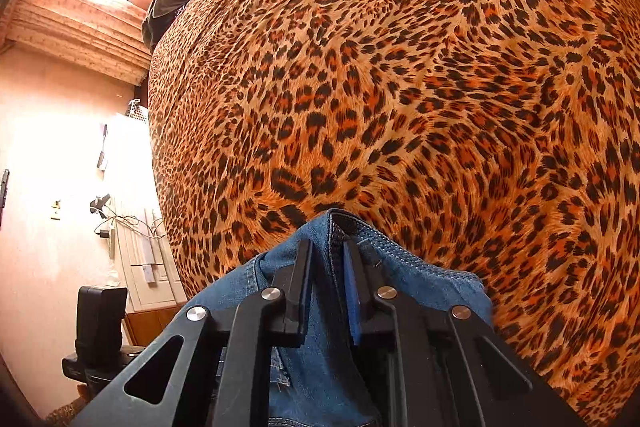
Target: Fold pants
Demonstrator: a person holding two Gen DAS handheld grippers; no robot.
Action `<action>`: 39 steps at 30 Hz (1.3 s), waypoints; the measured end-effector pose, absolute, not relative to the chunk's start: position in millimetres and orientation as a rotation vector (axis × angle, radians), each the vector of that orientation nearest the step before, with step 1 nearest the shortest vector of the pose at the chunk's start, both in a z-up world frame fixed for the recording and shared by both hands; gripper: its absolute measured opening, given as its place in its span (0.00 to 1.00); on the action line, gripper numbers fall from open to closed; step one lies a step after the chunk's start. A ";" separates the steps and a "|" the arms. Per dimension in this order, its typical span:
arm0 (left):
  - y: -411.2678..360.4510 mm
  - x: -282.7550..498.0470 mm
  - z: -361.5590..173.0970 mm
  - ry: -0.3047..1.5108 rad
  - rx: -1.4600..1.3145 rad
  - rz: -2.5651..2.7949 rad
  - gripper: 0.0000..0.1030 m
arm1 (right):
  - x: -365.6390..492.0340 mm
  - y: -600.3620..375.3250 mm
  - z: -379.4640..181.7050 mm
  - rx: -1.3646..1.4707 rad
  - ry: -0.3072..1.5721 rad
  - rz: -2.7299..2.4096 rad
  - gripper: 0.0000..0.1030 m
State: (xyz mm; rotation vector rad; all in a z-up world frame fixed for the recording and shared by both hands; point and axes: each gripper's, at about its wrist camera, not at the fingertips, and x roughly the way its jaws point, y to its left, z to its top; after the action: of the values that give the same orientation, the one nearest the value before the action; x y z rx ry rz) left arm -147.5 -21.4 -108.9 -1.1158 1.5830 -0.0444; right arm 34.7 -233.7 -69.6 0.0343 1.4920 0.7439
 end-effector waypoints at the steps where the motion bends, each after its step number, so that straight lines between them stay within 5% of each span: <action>1: -22.2 -149.6 -108.7 1.585 -1.118 -0.050 0.44 | 35.9 -231.7 -69.6 0.027 1.486 0.744 0.14; 18: -46.8 -139.7 -27.7 1.572 -0.597 -0.177 0.44 | 34.3 -265.2 -36.0 0.034 1.449 0.698 0.39; 22: -42.6 -126.9 -19.8 1.549 -0.563 -0.143 0.44 | 17.3 -293.7 -16.3 0.090 1.405 0.720 0.56; 39: -40.4 -71.0 -27.6 1.580 -0.438 -0.194 0.44 | -94.5 -410.5 -61.7 0.510 1.466 0.490 0.65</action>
State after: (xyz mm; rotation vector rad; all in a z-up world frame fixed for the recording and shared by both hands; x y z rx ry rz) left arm -71.0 -40.4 -27.6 -0.4376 1.5795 -0.1942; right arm -94.5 -410.5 -61.7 0.5102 1.4664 0.4903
